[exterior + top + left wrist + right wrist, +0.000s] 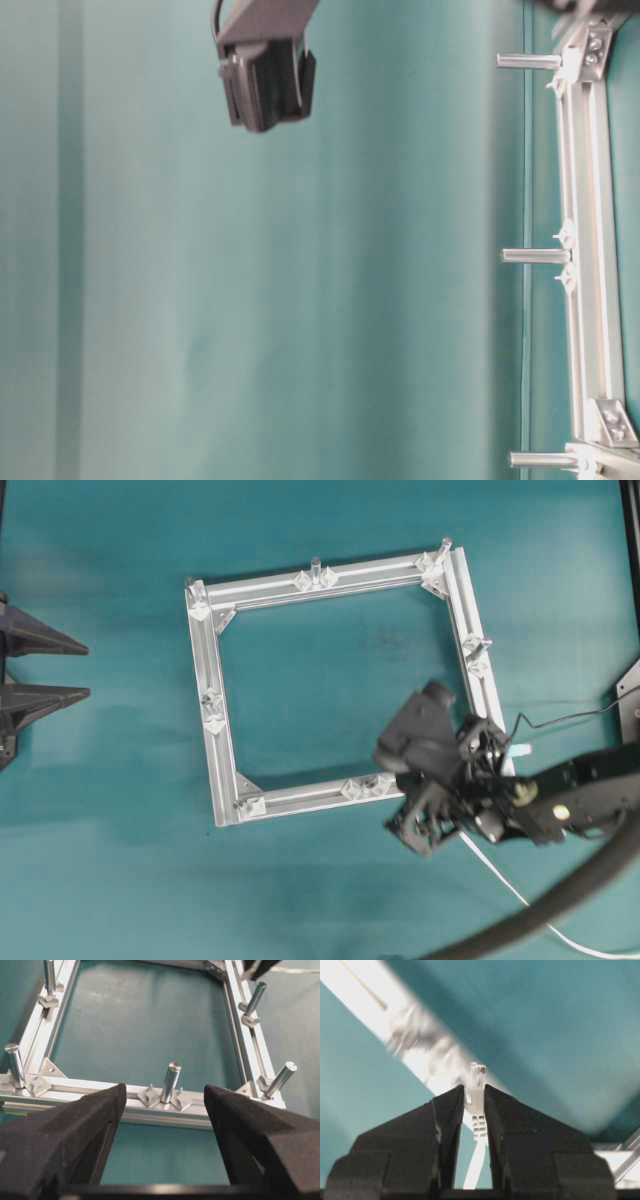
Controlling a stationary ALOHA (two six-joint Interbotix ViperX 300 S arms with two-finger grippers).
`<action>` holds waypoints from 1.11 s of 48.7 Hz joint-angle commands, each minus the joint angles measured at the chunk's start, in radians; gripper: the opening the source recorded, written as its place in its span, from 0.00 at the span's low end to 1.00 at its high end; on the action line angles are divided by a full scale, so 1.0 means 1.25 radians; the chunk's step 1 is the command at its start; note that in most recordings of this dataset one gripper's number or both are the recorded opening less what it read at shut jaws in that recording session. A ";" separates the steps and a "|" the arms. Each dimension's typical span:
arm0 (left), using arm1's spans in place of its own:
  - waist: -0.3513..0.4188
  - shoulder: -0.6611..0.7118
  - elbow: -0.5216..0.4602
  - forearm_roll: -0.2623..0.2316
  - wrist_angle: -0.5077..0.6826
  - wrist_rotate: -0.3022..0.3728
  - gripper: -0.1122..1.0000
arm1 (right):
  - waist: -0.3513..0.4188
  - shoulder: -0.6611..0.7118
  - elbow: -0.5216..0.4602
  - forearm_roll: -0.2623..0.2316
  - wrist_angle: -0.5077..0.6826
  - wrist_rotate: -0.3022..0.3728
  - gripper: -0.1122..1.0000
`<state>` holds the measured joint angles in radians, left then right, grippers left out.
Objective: Move the cable alternately left and right between 8 pins so it hooks onto each one.
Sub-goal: 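Carry the cable leftward along the bottom frame rail past the pins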
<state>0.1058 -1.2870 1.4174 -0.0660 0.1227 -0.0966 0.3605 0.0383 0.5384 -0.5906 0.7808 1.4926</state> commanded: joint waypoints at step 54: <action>-0.006 -0.031 0.004 0.011 0.026 0.107 0.77 | -0.193 0.156 -0.308 0.233 -0.081 -1.020 0.24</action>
<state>0.1012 -1.3315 1.4343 -0.0537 0.1657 0.0307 0.1104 0.2470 0.1979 -0.3145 0.6765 0.2700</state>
